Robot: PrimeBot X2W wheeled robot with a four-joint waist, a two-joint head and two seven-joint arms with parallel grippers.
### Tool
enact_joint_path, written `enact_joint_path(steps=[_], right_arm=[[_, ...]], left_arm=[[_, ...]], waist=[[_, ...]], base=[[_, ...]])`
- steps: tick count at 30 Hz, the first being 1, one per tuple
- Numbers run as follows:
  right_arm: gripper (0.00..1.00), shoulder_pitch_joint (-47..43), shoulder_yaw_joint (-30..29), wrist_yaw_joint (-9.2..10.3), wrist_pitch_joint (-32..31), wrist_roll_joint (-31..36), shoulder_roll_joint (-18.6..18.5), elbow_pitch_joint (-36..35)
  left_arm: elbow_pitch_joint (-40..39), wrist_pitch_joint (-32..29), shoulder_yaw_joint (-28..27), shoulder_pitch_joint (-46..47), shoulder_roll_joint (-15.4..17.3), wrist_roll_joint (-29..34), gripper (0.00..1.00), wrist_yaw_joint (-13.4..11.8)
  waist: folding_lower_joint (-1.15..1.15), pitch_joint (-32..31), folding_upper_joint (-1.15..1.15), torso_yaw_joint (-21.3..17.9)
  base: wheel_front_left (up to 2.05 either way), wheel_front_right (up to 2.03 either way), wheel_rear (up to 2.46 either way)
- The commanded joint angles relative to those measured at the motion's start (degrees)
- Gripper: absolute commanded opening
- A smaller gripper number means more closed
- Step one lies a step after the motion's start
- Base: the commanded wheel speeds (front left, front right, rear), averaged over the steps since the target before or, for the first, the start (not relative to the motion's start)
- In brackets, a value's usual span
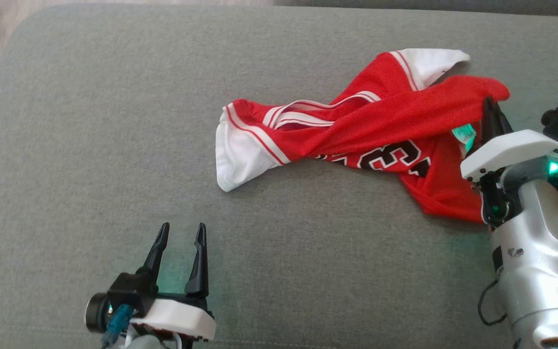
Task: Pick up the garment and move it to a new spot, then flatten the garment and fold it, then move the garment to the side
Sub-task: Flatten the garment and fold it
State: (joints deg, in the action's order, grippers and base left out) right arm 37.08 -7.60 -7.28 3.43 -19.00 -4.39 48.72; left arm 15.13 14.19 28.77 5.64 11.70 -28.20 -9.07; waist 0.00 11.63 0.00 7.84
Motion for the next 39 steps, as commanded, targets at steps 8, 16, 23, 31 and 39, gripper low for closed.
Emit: enact_joint_path(steps=[8, 16, 23, 31, 39], right_arm=[[0.00, -12.71, 6.44, -0.21, -0.60, -5.95, 1.28, -17.67], [0.00, -31.74, 4.27, -0.21, -6.10, -9.58, 1.49, -35.58], [0.00, -36.90, 2.47, -0.21, -7.95, -10.44, 1.50, -35.57], [1.00, -35.84, 1.76, -0.21, -5.84, -8.22, 1.50, -26.63], [1.00, -34.93, -0.99, -0.21, -1.41, -4.79, 1.51, -27.73]], left_arm=[[-1.69, 0.43, -2.37, 0.14, 1.28, -0.68, 1.00, -0.61], [-2.19, 0.50, -2.71, -0.93, 1.53, -1.16, 1.00, -1.04], [-2.39, 0.37, -2.64, -0.93, 1.79, -1.45, 1.00, -1.14], [-2.42, 0.20, -2.14, -1.01, 2.02, -1.60, 1.00, -1.04], [-2.39, 0.10, -2.07, -1.46, 2.37, -1.85, 1.00, -1.14]], waist=[[0.00, -3.32, 0.00, -4.36], [0.00, -5.59, 0.00, -7.10], [0.00, -6.06, 0.00, -7.44], [0.00, -6.53, 0.00, -6.21], [0.00, -6.88, 0.00, -7.44]], base=[[0.00, 0.00, 0.00], [0.00, 0.00, 0.00], [0.00, 0.00, 0.00], [0.00, 0.00, 0.00], [0.00, 0.00, 0.00]])
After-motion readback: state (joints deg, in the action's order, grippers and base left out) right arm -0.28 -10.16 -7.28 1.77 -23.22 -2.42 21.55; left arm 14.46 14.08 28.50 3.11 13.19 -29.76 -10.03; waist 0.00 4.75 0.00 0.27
